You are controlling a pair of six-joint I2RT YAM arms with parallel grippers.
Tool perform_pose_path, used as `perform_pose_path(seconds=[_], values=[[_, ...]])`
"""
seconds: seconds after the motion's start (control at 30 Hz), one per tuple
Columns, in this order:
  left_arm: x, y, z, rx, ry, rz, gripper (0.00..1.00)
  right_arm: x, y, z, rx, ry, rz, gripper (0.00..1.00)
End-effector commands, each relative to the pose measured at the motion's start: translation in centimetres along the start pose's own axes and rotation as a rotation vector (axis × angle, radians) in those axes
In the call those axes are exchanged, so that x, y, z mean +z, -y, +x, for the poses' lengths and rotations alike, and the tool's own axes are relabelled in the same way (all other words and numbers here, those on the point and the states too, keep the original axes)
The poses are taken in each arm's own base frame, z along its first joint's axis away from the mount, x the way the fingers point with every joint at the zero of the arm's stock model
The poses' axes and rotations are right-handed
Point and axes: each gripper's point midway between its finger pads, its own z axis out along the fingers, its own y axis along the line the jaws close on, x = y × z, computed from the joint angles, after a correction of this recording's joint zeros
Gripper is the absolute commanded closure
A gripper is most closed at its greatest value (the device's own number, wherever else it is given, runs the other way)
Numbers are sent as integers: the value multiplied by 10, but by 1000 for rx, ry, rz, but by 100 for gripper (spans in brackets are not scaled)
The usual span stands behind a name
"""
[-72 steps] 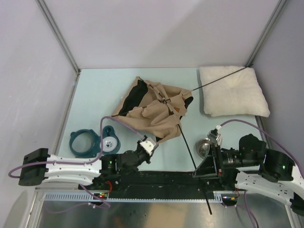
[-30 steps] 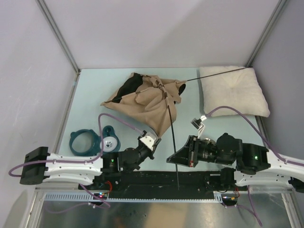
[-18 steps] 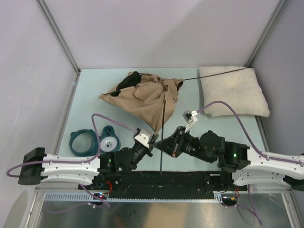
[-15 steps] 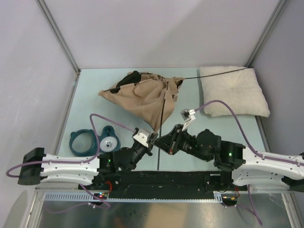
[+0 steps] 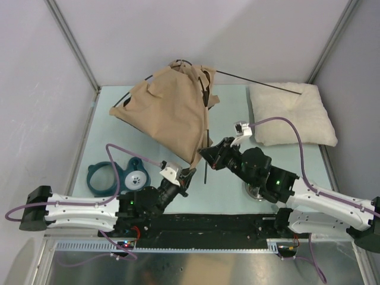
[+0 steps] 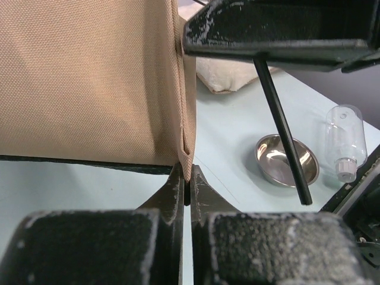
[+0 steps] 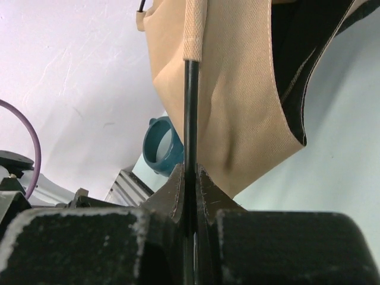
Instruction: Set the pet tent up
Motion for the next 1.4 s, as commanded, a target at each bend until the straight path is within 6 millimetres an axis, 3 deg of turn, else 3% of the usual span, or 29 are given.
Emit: perform_pose_path(seconds=[0.0, 0.17, 0.53, 0.87, 1.37], values=[[-19, 29, 54, 60, -165, 164, 100, -2, -17, -106, 132, 391, -26, 100], [-20, 33, 63, 61, -193, 182, 100, -3, -27, -122, 190, 448, -72, 100], [-21, 41, 70, 70, -216, 202, 100, 12, -30, -134, 238, 526, -78, 100], [-23, 49, 72, 71, -229, 218, 100, 24, -21, -140, 226, 581, -29, 100], [-29, 41, 73, 71, -232, 201, 100, 33, -2, -144, 200, 586, 22, 100]])
